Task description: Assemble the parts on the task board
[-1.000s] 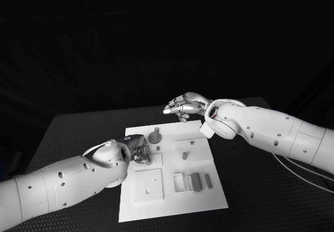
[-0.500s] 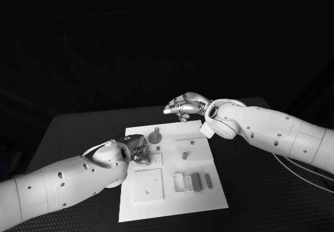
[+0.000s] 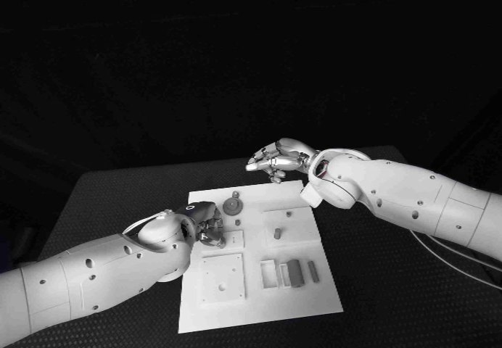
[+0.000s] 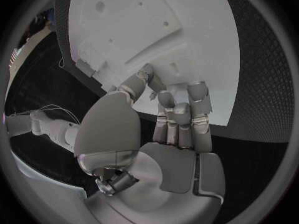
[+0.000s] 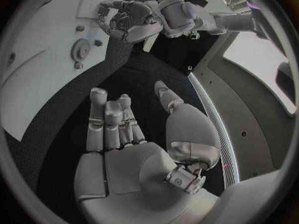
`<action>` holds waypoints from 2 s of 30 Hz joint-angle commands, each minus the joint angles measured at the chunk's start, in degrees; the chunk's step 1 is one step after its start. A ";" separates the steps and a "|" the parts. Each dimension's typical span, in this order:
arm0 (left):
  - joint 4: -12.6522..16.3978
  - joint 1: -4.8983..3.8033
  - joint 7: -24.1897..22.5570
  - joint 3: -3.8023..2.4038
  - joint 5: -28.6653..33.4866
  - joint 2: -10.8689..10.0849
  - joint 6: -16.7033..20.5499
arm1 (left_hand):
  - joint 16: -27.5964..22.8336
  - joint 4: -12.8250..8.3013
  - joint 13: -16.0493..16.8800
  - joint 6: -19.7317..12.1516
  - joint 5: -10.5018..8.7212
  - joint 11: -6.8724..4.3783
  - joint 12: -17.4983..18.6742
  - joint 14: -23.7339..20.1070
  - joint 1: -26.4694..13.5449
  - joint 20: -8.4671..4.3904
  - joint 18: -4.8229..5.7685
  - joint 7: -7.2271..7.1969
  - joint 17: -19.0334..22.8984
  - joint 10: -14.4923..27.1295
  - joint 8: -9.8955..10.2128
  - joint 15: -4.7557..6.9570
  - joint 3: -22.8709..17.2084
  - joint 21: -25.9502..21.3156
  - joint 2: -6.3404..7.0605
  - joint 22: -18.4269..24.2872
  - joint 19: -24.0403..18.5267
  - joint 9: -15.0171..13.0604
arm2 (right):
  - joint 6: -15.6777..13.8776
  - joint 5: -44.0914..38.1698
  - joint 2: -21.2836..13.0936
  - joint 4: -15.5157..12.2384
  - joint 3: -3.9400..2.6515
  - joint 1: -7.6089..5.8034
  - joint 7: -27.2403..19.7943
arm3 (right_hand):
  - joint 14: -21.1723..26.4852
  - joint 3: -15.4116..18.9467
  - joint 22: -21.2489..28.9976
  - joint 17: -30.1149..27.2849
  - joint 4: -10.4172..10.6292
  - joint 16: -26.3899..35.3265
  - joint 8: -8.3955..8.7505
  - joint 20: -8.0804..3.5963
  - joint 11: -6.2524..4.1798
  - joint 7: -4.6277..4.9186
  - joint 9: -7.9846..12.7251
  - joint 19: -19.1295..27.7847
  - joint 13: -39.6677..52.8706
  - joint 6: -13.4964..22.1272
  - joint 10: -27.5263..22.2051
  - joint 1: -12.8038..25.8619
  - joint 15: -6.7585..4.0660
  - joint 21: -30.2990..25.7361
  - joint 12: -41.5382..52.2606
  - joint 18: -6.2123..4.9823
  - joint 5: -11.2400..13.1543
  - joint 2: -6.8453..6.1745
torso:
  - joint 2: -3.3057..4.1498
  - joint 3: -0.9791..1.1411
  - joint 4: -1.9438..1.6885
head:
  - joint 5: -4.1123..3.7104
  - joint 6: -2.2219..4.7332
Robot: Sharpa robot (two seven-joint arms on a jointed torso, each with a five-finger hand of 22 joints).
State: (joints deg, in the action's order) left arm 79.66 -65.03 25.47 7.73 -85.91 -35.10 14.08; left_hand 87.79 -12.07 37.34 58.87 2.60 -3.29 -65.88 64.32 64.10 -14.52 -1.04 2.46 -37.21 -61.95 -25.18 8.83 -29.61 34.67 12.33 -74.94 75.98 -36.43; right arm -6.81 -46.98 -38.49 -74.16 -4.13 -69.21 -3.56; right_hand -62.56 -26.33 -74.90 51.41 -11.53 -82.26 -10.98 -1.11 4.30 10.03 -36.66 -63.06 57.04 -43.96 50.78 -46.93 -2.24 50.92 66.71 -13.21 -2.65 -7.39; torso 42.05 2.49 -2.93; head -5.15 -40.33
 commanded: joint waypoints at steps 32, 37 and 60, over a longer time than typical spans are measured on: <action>-0.07 0.04 -0.47 0.03 0.32 1.37 -1.61 | -0.28 0.47 -0.07 -0.59 0.30 0.05 0.24 0.88 -0.77 -0.10 -2.37 0.69 -0.08 -0.11 -0.57 0.58 0.36 -0.44 0.61 -1.03 0.17 -0.50 | 0.46 -0.37 -0.08 -0.21 -0.02 0.07 -0.23 | 0.48 0.15 -0.71 -0.11 0.01 -0.29 -0.04 -0.35 -0.28 0.45 -0.10 -0.21 -0.13 0.05 -0.01 0.30 0.01 -0.35 0.44 -1.79 -0.11 0.01 | 0.02 0.14 0.10 | -0.25 -0.20; -0.08 0.05 -0.54 0.03 0.32 1.41 -1.51 | -0.29 0.48 -0.07 -0.64 0.29 0.06 0.24 0.88 -0.77 -0.11 -2.37 0.71 -0.08 -0.10 -0.58 0.57 0.36 -0.45 0.61 -1.03 0.16 -0.52 | 0.43 -0.37 -0.12 -0.23 -0.02 0.07 -0.21 | 0.48 0.15 -0.72 -0.12 0.01 -0.29 -0.04 -0.35 -0.28 0.45 -0.10 -0.21 -0.14 0.05 -0.01 0.31 0.02 -0.36 0.44 -1.79 -0.11 0.00 | 0.02 0.13 0.06 | -0.28 -0.18; -0.16 0.06 -0.94 0.02 0.57 1.74 -1.30 | -0.40 0.56 -0.04 -3.29 0.28 0.68 0.28 0.81 -0.95 0.05 -2.38 1.39 -0.12 0.08 -0.11 0.02 0.60 -0.66 0.99 -1.03 0.09 -0.56 | 0.41 -0.37 -0.09 -0.23 -0.02 0.07 -0.18 | 0.48 0.14 -0.73 -0.14 -0.01 -0.29 -0.02 -0.35 -0.28 0.45 -0.10 -0.21 -0.18 0.07 -0.02 0.30 0.02 -0.37 0.47 -1.79 -0.11 -0.03 | 0.02 0.11 0.05 | -0.38 -0.15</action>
State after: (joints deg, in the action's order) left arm 79.44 -65.01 25.16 7.75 -85.68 -33.50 13.31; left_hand 87.59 -11.75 37.32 56.37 2.60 -3.06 -65.88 64.68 63.38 -14.31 -1.04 3.29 -37.28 -61.73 -25.46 8.78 -28.98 34.22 13.05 -74.91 75.97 -37.04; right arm -6.82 -46.98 -38.61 -74.30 -4.13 -69.17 -3.46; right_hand -62.58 -26.33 -74.90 51.37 -11.53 -82.26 -10.98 -1.08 4.30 10.10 -36.68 -63.24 56.96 -43.90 50.78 -46.93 -2.24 50.92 66.91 -13.21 -2.65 -7.39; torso 42.08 2.60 -2.87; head -5.50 -40.47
